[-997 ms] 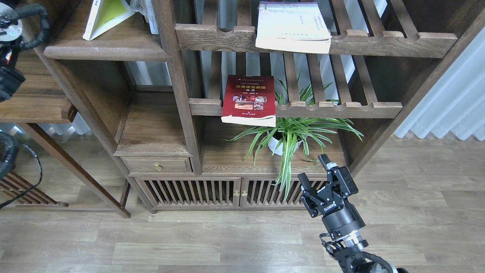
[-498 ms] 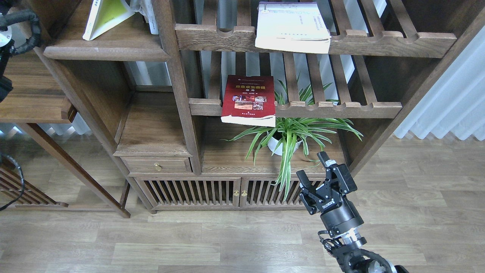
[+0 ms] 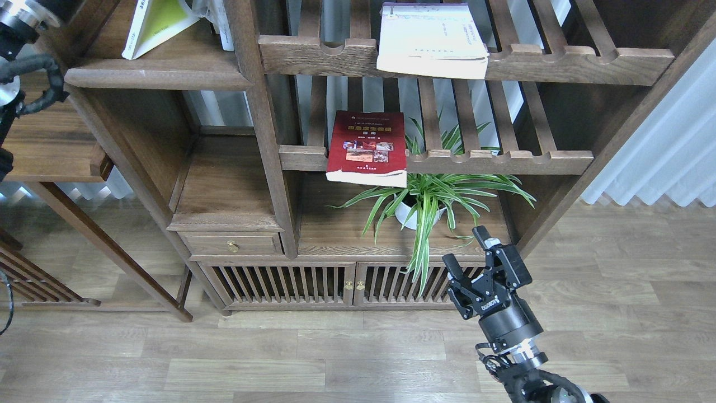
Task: Organize books on shelf
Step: 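Move both grippers forward toward the shelf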
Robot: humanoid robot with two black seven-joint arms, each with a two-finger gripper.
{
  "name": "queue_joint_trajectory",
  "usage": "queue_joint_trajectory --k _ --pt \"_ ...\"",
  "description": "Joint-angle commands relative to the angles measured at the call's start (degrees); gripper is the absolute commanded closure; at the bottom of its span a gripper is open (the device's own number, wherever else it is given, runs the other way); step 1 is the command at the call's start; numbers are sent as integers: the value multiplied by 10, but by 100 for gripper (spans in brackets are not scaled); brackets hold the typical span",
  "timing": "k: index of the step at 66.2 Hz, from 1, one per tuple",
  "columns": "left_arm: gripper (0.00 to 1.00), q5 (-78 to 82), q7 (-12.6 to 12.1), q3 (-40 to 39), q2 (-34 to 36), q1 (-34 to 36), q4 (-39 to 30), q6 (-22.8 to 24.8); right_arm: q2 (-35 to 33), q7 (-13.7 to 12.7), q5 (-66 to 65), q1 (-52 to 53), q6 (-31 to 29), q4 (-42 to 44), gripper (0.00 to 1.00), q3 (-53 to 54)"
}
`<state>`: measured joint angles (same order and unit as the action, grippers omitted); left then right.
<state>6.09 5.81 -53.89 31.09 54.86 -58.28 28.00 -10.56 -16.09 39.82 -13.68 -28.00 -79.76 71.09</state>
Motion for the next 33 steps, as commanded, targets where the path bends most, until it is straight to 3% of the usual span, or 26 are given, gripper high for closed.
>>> queue_joint_trajectory --k 1,26,33 --pt "0 -21 1 -2 15 -54 -58 0 -21 -1 0 -6 0 -33 2 19" --pt "0 -26 -3 -9 8 -186 -81 0 -107 -1 0 -11 0 -128 3 66" --pt "0 -23 -21 -39 -33 -247 -80 0 -109 -1 -2 -12 0 -158 3 85"
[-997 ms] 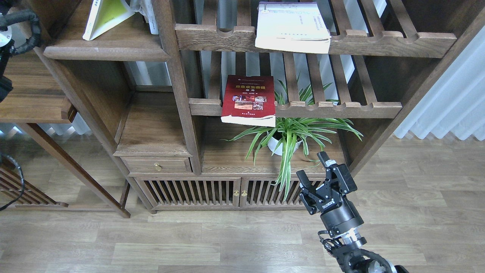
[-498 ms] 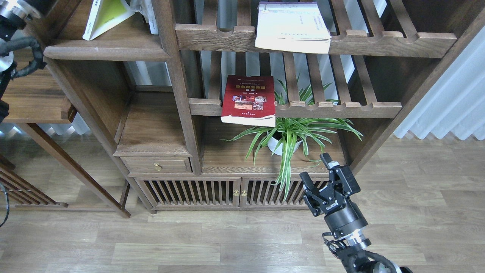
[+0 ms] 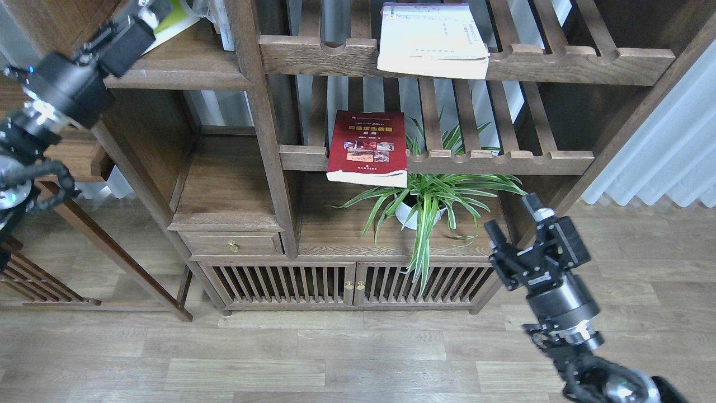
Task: Organize books on shelf
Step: 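Move both grippers forward toward the shelf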
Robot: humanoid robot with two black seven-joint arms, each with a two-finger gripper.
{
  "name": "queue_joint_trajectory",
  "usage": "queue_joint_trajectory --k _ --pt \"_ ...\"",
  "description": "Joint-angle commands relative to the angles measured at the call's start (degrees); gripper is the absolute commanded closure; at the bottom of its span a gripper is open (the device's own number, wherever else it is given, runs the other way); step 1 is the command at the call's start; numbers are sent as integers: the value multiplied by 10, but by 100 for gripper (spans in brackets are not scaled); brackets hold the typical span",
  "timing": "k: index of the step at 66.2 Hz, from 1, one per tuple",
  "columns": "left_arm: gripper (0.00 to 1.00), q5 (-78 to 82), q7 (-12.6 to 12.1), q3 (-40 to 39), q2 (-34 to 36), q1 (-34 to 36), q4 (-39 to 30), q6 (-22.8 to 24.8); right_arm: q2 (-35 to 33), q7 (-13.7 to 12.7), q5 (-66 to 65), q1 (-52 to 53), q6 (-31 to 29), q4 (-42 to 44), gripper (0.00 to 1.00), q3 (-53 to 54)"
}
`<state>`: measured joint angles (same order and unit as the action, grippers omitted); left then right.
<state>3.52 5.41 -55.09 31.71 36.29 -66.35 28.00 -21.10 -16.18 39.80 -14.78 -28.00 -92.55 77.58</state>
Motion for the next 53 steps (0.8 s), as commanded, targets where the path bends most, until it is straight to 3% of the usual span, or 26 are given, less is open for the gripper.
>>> queue_joint_trajectory --k 1,8,28,53 --pt "0 3 -22 -28 -45 -66 1 0 -3 0 -2 -1 3 -33 3 24" --pt "0 4 -55 -30 -67 -74 12 0 3 0 -2 6 32 -33 3 41" --pt "0 5 -56 -76 -133 -103 24 0 34 0 -24 4 52 -34 3 40" --pt "0 0 -54 -91 -151 -115 47 0 166 0 -74 4 60 -36 2 36"
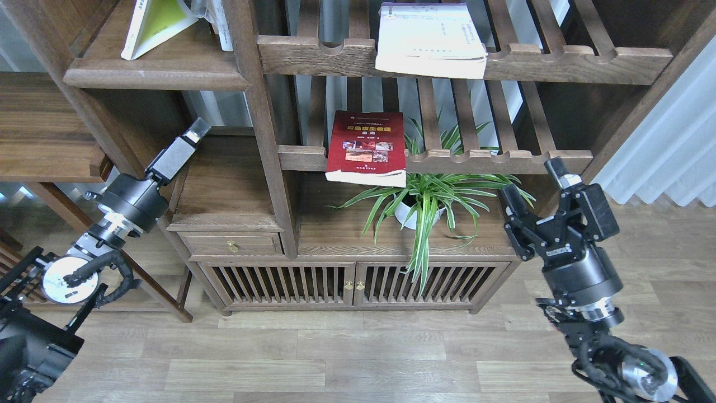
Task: Organize books on shelf
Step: 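Move both grippers forward toward the shelf, then reach the right gripper up and grasp the white book on the upper shelf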
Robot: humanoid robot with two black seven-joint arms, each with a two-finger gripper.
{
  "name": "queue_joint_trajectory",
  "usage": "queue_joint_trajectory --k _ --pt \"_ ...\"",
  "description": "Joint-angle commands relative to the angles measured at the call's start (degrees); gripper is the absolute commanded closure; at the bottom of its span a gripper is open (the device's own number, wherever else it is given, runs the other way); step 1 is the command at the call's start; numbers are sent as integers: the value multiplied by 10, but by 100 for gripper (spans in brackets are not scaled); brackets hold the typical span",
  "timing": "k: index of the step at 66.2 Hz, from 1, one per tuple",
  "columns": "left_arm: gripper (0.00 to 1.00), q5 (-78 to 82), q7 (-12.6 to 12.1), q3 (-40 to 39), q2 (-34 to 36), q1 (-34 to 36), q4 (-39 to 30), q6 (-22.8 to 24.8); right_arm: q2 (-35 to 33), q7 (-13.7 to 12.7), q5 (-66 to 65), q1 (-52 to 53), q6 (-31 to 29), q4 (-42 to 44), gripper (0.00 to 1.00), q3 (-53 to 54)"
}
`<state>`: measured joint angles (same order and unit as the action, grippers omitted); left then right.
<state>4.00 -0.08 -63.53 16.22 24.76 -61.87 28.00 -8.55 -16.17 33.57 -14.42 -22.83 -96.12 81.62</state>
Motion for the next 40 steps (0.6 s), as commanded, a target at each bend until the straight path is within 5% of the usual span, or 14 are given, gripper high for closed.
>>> queue_joint_trajectory --k 1,18,40 --pt "0 -5 1 -10 6 0 2 0 47 0 -14 0 10 0 2 -4" --pt "0 -36 2 -100 57 -6 69 0 85 0 -39 -2 16 -20 2 -5" --pt "0 -74 3 -119 96 -60 87 0 85 19 -84 87 78 -16 3 -8"
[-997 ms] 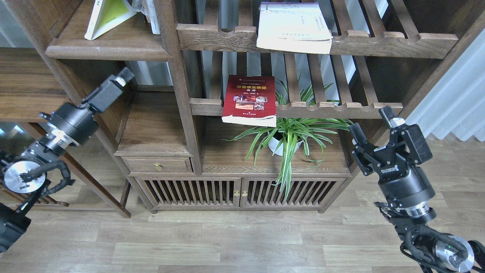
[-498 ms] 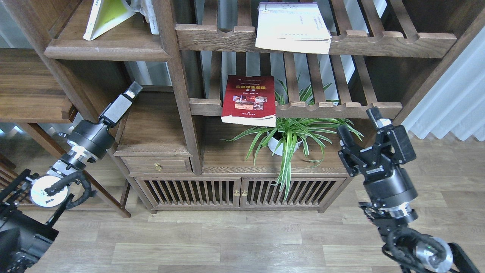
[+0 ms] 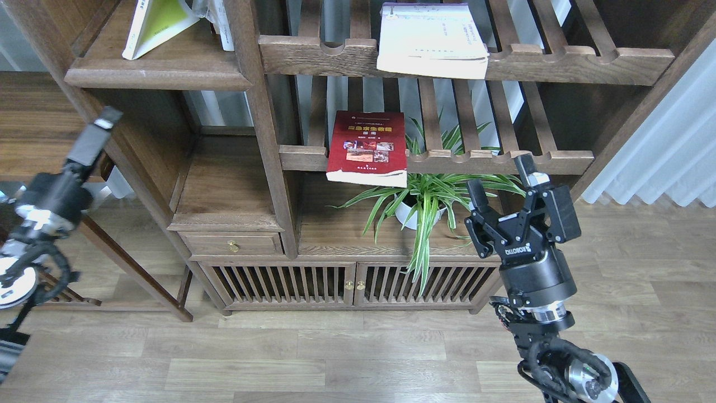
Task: Organize books on shelf
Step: 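Reach the right gripper up and grasp the white book on the upper shelf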
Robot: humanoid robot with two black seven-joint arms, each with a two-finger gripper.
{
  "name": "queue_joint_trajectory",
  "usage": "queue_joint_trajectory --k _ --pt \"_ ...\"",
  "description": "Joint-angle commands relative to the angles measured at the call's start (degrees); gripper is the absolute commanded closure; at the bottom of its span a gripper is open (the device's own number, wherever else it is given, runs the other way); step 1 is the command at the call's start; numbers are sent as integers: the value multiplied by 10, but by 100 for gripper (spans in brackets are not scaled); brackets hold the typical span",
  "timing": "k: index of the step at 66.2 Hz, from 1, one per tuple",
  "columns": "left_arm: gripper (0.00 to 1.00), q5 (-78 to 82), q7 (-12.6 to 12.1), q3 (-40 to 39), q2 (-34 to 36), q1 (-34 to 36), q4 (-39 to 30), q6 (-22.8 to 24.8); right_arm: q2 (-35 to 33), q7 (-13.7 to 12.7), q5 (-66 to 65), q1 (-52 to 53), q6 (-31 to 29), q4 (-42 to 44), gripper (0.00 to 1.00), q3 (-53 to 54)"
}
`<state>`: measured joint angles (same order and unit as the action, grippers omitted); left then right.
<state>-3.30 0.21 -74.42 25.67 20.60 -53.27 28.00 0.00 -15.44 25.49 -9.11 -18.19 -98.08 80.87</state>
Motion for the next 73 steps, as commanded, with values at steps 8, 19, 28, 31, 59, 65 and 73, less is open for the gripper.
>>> queue_joint_trajectory --k 8,19,28,31,59,65,73 --pt "0 -1 0 -21 3 -23 1 0 0 14 -20 77 70 12 2 -17" --pt "0 -1 -4 -21 8 -22 1 0 0 46 -70 112 87 33 2 -91" --pt "0 0 -4 -17 8 -22 0 0 0 78 -74 160 122 52 2 -95" --pt "0 0 -4 -17 8 -22 0 0 0 89 -75 176 134 58 2 -96" --pt "0 0 -3 -27 9 -22 -2 0 0 189 -76 270 180 93 2 -97" --pt "0 0 -4 -27 10 -22 -3 0 0 203 -76 271 193 98 2 -100" --pt "0 0 -4 -27 10 -22 -3 0 0 211 -76 275 200 115 2 -102"
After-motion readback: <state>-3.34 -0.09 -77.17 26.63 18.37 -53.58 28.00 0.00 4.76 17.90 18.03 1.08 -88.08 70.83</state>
